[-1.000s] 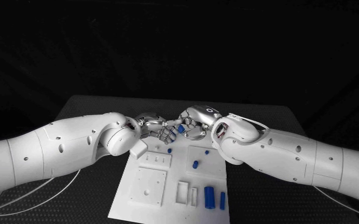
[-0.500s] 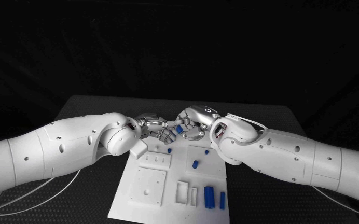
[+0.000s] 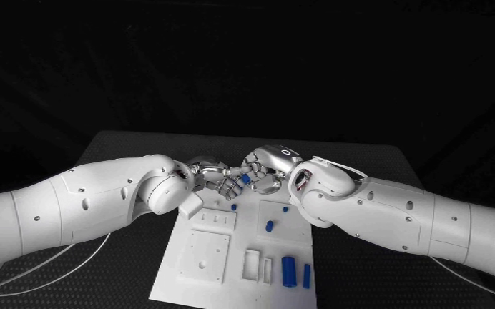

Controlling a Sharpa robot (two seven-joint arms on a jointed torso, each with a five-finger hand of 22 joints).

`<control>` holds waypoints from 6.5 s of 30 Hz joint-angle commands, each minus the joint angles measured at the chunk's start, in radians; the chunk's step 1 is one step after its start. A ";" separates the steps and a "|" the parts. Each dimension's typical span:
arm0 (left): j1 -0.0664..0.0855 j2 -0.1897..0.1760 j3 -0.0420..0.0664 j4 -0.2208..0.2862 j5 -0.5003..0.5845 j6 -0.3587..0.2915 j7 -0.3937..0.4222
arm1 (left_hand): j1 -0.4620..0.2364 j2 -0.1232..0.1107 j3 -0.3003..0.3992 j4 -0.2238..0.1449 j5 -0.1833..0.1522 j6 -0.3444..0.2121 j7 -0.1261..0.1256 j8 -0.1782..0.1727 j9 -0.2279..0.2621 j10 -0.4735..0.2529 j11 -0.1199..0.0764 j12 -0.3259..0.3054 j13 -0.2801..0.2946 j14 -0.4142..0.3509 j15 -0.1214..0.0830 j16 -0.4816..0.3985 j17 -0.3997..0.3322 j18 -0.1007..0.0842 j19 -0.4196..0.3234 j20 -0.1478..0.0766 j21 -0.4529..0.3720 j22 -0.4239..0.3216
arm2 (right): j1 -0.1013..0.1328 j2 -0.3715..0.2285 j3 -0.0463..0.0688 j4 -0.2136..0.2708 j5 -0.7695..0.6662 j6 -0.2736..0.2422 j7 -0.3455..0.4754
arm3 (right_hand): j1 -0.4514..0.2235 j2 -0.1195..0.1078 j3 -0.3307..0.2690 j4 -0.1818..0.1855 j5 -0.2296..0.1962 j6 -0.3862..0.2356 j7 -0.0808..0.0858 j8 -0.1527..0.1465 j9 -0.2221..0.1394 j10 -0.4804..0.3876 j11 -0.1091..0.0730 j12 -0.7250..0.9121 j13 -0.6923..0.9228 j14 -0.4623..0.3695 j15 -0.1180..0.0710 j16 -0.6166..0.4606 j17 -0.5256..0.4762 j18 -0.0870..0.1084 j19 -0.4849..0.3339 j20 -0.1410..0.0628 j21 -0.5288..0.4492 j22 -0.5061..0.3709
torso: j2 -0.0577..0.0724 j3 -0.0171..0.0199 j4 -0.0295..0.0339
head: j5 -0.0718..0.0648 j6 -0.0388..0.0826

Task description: Assemble the parts on the task board

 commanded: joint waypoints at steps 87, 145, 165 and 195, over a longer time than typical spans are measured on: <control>0.001 0.003 0.002 0.005 0.051 0.051 -0.015 | -0.390 0.044 0.427 -0.561 0.607 -0.019 -0.001 0.030 0.071 -0.120 0.010 0.130 0.118 -0.132 0.038 0.115 -0.033 -0.048 -0.174 0.034 0.028 0.022 | 0.000 0.035 -0.003 -0.017 0.001 0.039 0.014 | -0.002 0.000 0.006 -0.004 0.017 0.036 0.027 0.019 0.011 0.006 -0.002 0.004 0.003 0.005 -0.007 0.000 -0.002 0.020 0.003 -0.005 0.004 -0.002 | 0.000 0.0004 -0.0002 | -0.001 -0.016; 0.001 -0.004 0.002 0.003 0.011 0.022 -0.051 | -0.177 0.114 0.532 -0.467 0.036 0.027 -0.018 0.028 0.097 -0.087 -0.005 0.158 0.107 -0.113 0.025 0.157 -0.056 -0.054 -0.175 0.025 0.043 0.017 | -0.001 0.035 -0.005 -0.022 -0.001 0.054 0.010 | -0.004 0.001 0.003 -0.006 0.021 0.036 0.027 0.019 0.011 0.007 -0.002 0.004 0.004 0.005 -0.007 0.000 -0.003 0.020 0.004 -0.006 0.004 -0.003 | 0.000 0.0005 0.0000 | -0.001 -0.018; 0.001 -0.009 0.002 0.010 -0.075 0.047 -0.076 | -0.278 0.152 0.631 -0.518 -0.001 0.082 -0.043 0.048 0.153 -0.031 -0.027 0.187 0.115 -0.076 -0.002 0.214 -0.054 -0.054 -0.145 0.002 0.067 0.019 | -0.001 0.033 -0.006 -0.036 0.019 0.046 0.004 | -0.027 -0.028 -0.027 0.003 0.049 0.004 0.036 0.001 0.005 -0.002 0.006 -0.007 0.003 0.000 -0.002 -0.006 -0.004 0.020 0.003 -0.004 0.002 -0.006 | 0.001 0.0004 -0.0008 | -0.002 -0.021; 0.001 -0.015 0.002 0.007 -0.103 0.053 -0.083 | -0.285 0.143 0.650 -0.514 -0.004 0.085 -0.046 0.051 0.170 -0.026 -0.029 0.194 0.118 -0.073 -0.004 0.224 -0.054 -0.054 -0.146 0.001 0.075 0.022 | -0.015 0.026 -0.009 -0.048 0.031 0.051 0.002 | -0.040 -0.048 -0.100 0.009 0.056 -0.015 0.043 -0.007 0.002 -0.012 0.013 -0.011 0.005 -0.005 0.004 -0.010 -0.004 0.020 -0.003 -0.003 -0.003 -0.011 | 0.000 0.0005 -0.0004 | 0.000 -0.025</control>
